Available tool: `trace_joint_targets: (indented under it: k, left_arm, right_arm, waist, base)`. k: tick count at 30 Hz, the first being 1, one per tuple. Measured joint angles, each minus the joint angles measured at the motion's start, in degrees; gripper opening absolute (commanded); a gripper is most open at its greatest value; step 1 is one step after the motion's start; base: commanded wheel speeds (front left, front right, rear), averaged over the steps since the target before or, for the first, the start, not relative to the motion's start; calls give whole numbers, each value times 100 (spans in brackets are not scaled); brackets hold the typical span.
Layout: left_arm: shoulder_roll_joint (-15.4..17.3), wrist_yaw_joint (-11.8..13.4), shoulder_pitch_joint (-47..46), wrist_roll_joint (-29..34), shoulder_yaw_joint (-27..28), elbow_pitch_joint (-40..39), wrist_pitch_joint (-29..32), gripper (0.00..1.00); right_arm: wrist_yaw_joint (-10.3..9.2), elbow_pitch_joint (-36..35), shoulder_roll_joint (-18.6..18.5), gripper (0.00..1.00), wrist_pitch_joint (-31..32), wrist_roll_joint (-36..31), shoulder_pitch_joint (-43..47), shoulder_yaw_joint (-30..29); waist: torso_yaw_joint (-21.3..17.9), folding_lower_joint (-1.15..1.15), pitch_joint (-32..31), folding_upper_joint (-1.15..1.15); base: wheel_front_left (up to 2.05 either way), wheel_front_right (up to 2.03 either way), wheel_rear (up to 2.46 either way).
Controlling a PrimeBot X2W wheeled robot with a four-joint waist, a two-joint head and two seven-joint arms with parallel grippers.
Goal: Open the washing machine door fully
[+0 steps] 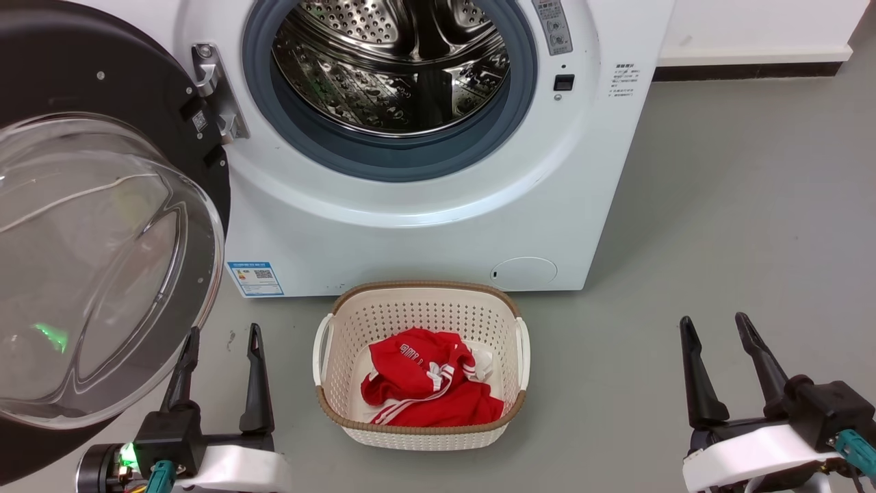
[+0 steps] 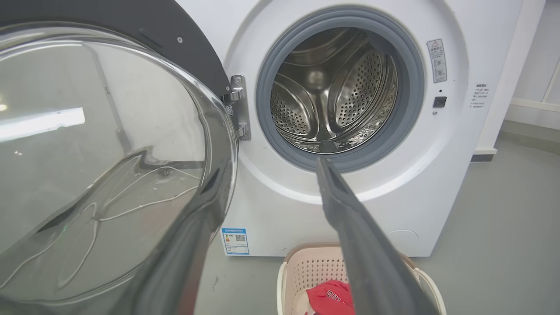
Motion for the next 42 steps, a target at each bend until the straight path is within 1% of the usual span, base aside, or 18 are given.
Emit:
trace_joint_targets:
  k: [1,3,5,13,23,42]
  left_arm:
    - [-1,-7,0,-36,-11,27,0,0]
    - [-26,-7,25,-55,-11,137,1,0]
    - [-41,-22,32,-192,20,243,86,0]
    - [-41,-101,-24,-1172,82,375,349,0]
    - [-43,-201,-73,-2268,98,470,567,0]
    - [-45,-357,-262,-4016,178,678,962,0]
  right_arm:
    - [0,16,0,0,-4,7,1,-3]
    - [0,112,2,0,0,9,32,3]
    - [0,143,2,0,3,153,83,22]
    - [0,272,-22,0,147,1157,51,19]
    - [-1,427,-73,0,301,2238,-51,14]
    - [-1,641,-129,0,569,3944,-221,-30]
  waist:
    - [8,0,-14,0]
    - [8,0,-15,0]
    - [11,0,-18,0]
    - [24,0,-29,0]
    - [40,0,-42,0]
    - [69,0,-68,0]
  base:
    - [0,0,0]
    - [0,0,0]
    - [0,0,0]
    - [0,0,0]
    - [0,0,0]
    - [0,0,0]
